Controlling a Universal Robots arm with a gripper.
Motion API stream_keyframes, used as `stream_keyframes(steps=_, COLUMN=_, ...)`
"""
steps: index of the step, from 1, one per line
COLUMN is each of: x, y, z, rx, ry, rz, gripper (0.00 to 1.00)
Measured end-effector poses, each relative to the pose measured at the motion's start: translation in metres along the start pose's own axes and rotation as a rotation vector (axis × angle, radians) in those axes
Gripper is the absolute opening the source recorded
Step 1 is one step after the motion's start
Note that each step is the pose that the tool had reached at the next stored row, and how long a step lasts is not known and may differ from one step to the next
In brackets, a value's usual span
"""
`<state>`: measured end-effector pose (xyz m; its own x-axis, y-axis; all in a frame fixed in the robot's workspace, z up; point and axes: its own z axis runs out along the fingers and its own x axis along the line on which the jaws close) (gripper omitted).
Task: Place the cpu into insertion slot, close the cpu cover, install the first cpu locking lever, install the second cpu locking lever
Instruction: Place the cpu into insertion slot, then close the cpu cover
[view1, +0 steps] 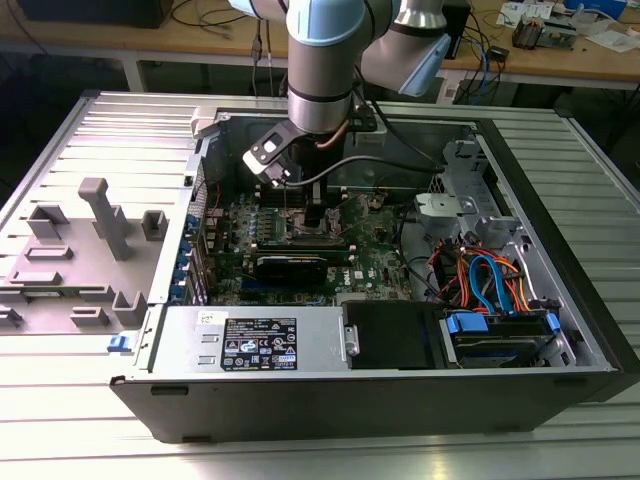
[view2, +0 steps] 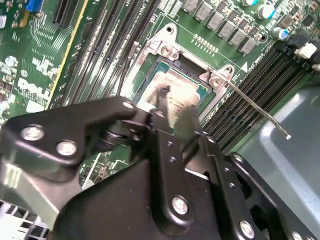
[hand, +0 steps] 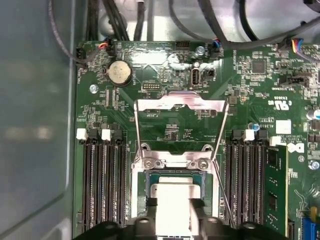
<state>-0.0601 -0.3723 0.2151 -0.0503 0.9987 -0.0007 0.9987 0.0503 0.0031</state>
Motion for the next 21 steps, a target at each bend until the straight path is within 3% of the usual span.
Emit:
stream_keyframes(steps=3, x=0.0000, y=0.0000, z=-0.0011, rx=0.0000, ry=-0.0016, rz=-0.022, gripper=0.12)
stream_keyframes(steps=4, x=0.0000, y=0.0000, z=-0.0011, rx=0.0000, ry=-0.0016, rz=-0.023, gripper=0.11)
stream_keyframes(steps=21, x=0.0000, y=0.0000, z=-0.0021, rx=0.0003, ry=-0.0021, rz=-0.023, gripper=0.11)
